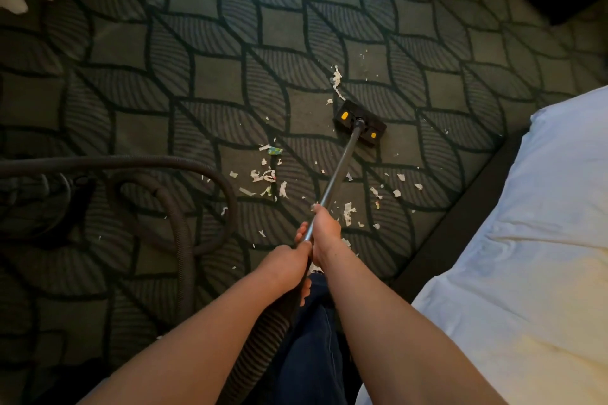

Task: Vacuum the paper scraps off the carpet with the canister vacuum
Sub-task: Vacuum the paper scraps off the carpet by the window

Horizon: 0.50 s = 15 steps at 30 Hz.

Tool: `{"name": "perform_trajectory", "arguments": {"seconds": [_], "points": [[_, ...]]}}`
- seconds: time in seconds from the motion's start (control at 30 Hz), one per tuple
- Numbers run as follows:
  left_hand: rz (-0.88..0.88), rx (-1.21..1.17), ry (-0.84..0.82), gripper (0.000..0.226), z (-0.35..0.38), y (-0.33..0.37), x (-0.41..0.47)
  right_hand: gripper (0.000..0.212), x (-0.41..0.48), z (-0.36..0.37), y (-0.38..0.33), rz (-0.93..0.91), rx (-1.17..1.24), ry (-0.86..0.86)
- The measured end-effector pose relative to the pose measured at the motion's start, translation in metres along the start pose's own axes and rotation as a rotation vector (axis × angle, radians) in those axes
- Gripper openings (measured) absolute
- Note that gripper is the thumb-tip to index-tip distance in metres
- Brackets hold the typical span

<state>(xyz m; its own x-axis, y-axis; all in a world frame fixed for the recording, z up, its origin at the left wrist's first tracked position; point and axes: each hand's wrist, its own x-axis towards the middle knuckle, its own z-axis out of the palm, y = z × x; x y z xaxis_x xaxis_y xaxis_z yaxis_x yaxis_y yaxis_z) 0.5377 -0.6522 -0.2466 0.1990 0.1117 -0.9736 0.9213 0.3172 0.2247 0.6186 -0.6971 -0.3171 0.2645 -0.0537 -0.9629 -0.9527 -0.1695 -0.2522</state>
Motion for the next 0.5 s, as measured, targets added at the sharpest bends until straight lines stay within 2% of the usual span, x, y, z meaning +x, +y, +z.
{"name": "perform_trajectory", "arguments": {"seconds": [0.23, 0.5], "points": [[0.084, 0.011, -0.008, 0.047, -0.023, 0.002, -0.017, 0.035, -0.027, 0.021, -0.006, -0.086, 0.034, 0.009], [0.137, -0.049, 0.027, 0.048, -0.030, 0.062, -0.011, 0.032, -0.021, 0.045, -0.071, -0.165, 0.018, -0.037]]}}
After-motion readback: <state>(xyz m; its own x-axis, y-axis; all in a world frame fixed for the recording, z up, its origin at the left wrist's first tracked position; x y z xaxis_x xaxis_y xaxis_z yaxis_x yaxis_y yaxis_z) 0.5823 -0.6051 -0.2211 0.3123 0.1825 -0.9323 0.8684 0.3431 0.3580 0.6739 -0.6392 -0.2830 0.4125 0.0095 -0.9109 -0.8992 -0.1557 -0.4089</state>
